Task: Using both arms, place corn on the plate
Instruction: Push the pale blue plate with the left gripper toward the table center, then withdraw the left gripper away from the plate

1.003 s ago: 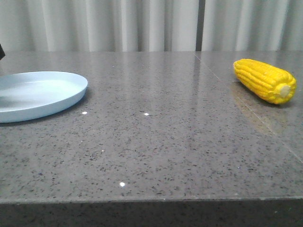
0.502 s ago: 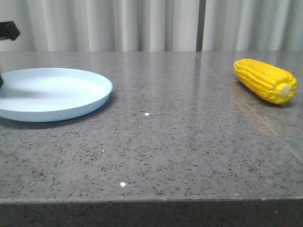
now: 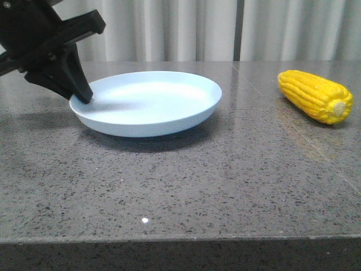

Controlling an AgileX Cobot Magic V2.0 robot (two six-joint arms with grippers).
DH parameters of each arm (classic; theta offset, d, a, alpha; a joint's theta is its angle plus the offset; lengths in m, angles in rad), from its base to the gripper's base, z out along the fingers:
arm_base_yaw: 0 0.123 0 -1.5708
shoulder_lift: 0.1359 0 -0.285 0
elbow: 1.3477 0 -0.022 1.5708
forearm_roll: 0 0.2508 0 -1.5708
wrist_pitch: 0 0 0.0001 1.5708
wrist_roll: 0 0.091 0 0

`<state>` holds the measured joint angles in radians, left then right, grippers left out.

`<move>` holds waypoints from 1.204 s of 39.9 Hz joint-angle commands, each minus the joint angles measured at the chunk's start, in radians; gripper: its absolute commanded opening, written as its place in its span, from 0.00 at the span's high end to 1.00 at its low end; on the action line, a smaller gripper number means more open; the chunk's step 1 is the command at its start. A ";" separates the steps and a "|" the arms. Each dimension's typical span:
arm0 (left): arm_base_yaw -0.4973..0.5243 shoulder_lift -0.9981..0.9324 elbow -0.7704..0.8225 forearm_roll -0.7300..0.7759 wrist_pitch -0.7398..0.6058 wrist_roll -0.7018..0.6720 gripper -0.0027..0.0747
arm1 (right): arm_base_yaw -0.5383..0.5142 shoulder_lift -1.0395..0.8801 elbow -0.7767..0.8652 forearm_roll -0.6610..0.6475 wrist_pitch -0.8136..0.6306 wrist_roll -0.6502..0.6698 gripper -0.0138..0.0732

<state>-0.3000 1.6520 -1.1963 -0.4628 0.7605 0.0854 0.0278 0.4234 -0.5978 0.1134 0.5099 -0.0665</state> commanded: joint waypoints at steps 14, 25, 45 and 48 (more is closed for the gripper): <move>-0.008 -0.042 -0.044 0.013 -0.069 -0.004 0.30 | -0.008 0.013 -0.035 0.007 -0.072 -0.007 0.09; -0.008 -0.227 -0.017 0.382 -0.089 -0.185 0.61 | -0.008 0.013 -0.035 0.007 -0.072 -0.007 0.09; -0.016 -0.823 0.441 0.703 -0.443 -0.317 0.99 | -0.008 0.013 -0.035 0.007 -0.072 -0.007 0.09; -0.016 -0.955 0.558 0.735 -0.567 -0.317 0.99 | -0.008 0.013 -0.035 0.007 -0.072 -0.007 0.09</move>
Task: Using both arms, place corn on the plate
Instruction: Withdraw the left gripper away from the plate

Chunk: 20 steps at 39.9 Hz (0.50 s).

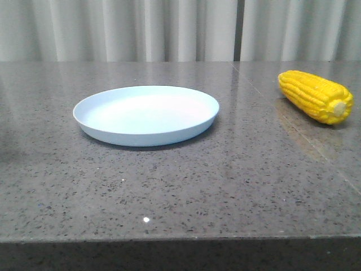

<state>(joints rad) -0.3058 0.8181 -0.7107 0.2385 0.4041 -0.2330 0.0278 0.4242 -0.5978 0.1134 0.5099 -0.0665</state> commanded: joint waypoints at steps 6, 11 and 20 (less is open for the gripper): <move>-0.010 -0.344 0.241 0.066 -0.300 0.001 0.99 | -0.008 0.012 -0.035 0.007 -0.072 -0.007 0.09; -0.010 -0.470 0.317 0.066 -0.298 0.001 0.99 | -0.008 0.012 -0.035 0.007 -0.072 -0.007 0.09; -0.010 -0.565 0.352 0.066 -0.298 0.001 0.99 | -0.008 0.012 -0.035 0.007 -0.072 -0.007 0.09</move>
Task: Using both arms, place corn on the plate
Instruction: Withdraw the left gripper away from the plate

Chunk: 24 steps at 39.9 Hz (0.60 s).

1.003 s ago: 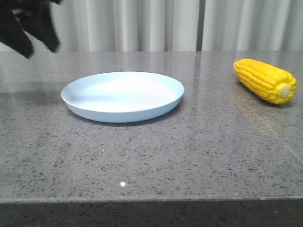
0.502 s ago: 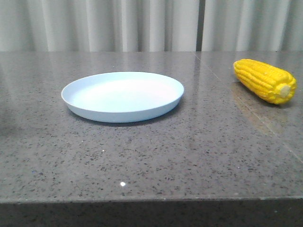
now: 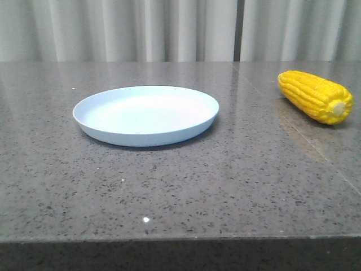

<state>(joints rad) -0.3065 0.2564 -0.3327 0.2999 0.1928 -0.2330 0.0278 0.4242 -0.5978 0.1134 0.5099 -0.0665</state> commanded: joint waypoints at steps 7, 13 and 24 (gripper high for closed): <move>-0.009 -0.002 -0.026 0.004 -0.087 0.001 0.99 | -0.008 0.012 -0.035 0.007 -0.072 -0.007 0.09; -0.009 -0.002 -0.026 0.004 -0.087 0.001 0.99 | -0.008 0.012 -0.035 0.013 -0.070 -0.007 0.09; -0.009 -0.002 -0.026 0.004 -0.087 0.001 0.99 | -0.008 0.246 -0.126 0.112 0.038 -0.007 0.09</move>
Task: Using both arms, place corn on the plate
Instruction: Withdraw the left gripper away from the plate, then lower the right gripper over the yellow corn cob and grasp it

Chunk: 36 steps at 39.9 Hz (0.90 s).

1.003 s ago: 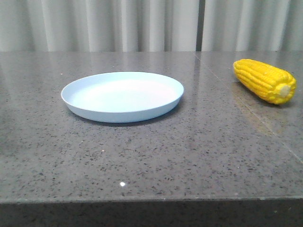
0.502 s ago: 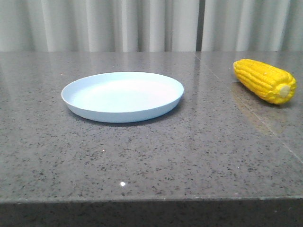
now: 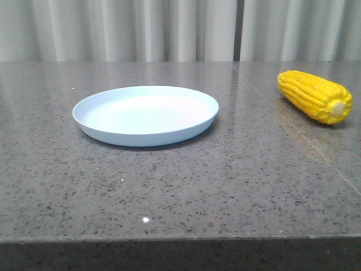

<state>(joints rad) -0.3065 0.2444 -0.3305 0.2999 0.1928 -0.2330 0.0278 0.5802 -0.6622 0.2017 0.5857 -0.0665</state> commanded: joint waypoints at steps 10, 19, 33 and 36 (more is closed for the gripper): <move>-0.009 0.010 -0.028 0.004 -0.087 0.001 0.99 | 0.024 0.459 -0.240 0.032 0.021 -0.007 0.09; -0.009 0.010 -0.028 0.004 -0.087 0.001 0.99 | 0.079 0.779 -0.460 0.079 0.107 -0.006 0.09; -0.009 0.010 -0.028 0.004 -0.087 0.001 0.99 | 0.084 1.058 -0.633 0.088 0.191 -0.006 0.10; -0.009 0.010 -0.028 0.004 -0.087 0.001 0.99 | 0.084 1.055 -0.633 0.088 0.193 -0.006 0.17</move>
<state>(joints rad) -0.3065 0.2444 -0.3305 0.2999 0.1928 -0.2330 0.1113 1.6798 -1.2576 0.2732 0.7891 -0.0665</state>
